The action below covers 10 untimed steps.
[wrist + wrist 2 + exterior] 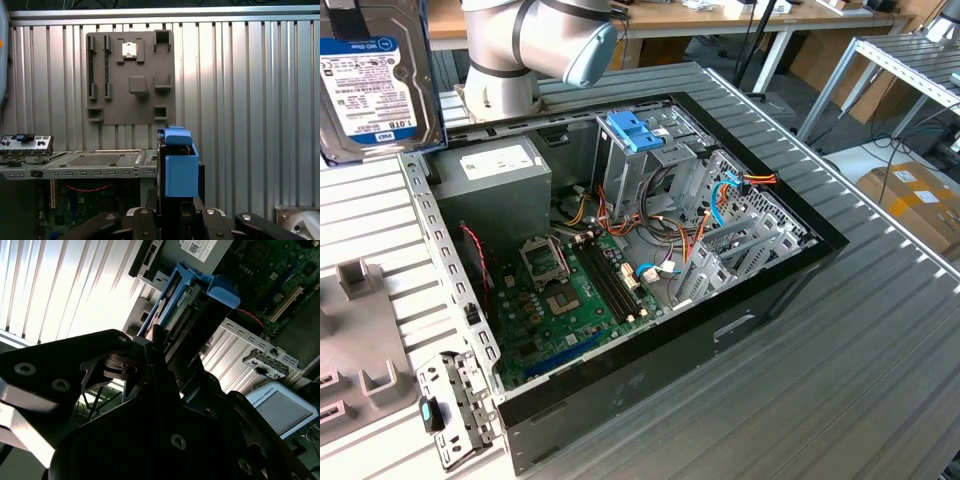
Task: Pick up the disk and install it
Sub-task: 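Pick up the disk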
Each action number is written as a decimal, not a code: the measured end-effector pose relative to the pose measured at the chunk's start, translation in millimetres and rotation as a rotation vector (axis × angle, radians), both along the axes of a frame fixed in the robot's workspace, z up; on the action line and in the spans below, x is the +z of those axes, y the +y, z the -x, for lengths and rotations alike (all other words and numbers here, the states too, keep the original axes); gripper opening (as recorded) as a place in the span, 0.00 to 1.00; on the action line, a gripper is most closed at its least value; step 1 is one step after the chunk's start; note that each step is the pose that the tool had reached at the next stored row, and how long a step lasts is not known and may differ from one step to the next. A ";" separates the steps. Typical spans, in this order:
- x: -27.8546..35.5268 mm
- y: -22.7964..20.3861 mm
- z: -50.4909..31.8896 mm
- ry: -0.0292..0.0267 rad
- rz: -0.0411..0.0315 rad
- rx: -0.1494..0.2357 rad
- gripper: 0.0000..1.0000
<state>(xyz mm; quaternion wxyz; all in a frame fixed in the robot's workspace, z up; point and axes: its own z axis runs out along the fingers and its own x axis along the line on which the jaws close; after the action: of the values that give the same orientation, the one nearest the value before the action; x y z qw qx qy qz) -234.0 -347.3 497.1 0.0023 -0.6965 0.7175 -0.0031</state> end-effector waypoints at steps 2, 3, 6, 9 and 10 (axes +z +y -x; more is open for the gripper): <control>0.0 0.0 -3.5 0.0000 0.0000 0.000 0.35; 0.0 0.0 -10.1 0.0000 0.0000 0.000 0.35; 0.0 0.0 -18.6 0.0000 0.0000 0.000 0.35; 0.0 0.0 -26.0 0.0000 0.0000 0.000 0.35; 0.0 0.0 -28.7 0.0000 0.0000 0.000 0.35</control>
<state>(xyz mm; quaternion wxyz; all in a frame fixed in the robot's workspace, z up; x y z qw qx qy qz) -205.4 -347.3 497.1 0.0023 -0.6965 0.7175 -0.0031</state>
